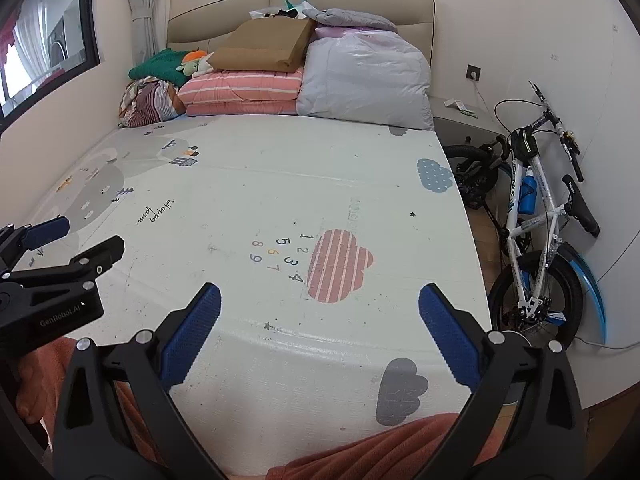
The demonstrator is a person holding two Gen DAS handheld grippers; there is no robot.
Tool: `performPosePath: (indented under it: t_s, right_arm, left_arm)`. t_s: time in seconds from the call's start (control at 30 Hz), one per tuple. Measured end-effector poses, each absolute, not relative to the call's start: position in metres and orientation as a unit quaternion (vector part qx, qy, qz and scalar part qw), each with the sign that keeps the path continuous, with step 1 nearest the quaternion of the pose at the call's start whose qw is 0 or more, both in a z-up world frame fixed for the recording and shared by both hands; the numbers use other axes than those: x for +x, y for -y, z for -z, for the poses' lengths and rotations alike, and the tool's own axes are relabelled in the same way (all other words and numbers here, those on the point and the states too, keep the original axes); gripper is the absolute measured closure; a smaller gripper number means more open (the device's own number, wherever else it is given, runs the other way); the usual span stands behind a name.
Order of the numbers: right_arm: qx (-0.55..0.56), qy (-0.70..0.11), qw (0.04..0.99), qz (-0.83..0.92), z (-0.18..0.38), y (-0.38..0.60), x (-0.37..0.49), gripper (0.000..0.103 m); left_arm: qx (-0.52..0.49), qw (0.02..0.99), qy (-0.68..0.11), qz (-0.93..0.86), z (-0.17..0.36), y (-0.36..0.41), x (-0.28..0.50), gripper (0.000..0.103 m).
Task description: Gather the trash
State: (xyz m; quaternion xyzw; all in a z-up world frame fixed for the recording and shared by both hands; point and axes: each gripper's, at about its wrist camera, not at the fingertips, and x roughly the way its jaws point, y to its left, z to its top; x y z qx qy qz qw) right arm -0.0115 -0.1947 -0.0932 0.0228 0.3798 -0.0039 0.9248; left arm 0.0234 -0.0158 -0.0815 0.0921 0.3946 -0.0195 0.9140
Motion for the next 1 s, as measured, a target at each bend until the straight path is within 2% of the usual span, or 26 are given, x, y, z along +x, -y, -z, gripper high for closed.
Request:
performPosePath:
  t_s: [0.43, 1.0]
  right_arm:
    - [0.033, -0.356, 0.934, 0.007, 0.048, 0.206, -0.057, 0.007]
    - [0.021, -0.346, 0.938, 0.002, 0.034, 0.204, -0.071, 0.007]
  left_arm:
    - [0.077, 0.922, -0.379, 0.02, 0.03, 0.023, -0.016, 0.018]
    - [0.079, 0.926, -0.37, 0.025, 0.015, 0.029, -0.032, 0.018]
